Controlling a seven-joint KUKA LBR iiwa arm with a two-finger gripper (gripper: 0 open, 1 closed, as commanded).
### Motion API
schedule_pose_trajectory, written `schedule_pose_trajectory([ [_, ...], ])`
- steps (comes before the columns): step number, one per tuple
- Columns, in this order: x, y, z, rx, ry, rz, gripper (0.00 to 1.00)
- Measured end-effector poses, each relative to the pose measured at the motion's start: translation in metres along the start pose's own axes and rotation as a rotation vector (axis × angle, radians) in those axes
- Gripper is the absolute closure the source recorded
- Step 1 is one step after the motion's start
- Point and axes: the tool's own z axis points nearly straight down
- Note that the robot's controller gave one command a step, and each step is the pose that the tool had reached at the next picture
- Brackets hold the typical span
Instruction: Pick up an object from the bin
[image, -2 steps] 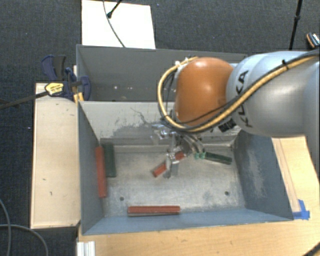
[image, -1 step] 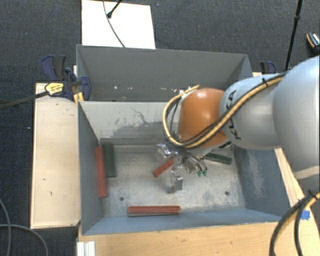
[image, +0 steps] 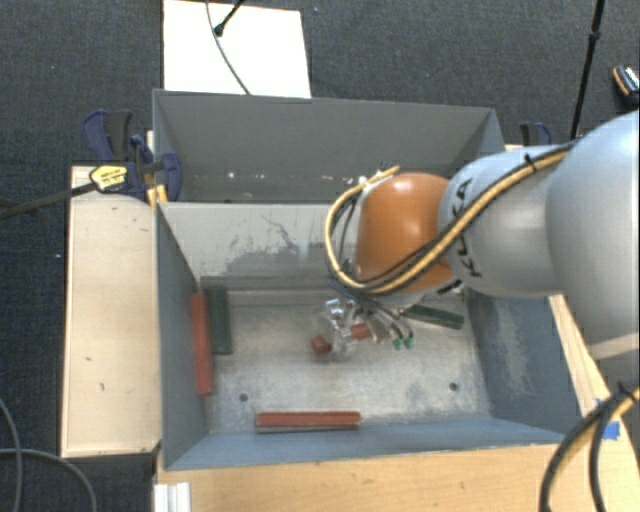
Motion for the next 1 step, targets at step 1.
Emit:
schedule_pose_trajectory([
  [1,-0.0056,0.0038,-0.1558,0.002,-0.01,-0.046,1.0],
])
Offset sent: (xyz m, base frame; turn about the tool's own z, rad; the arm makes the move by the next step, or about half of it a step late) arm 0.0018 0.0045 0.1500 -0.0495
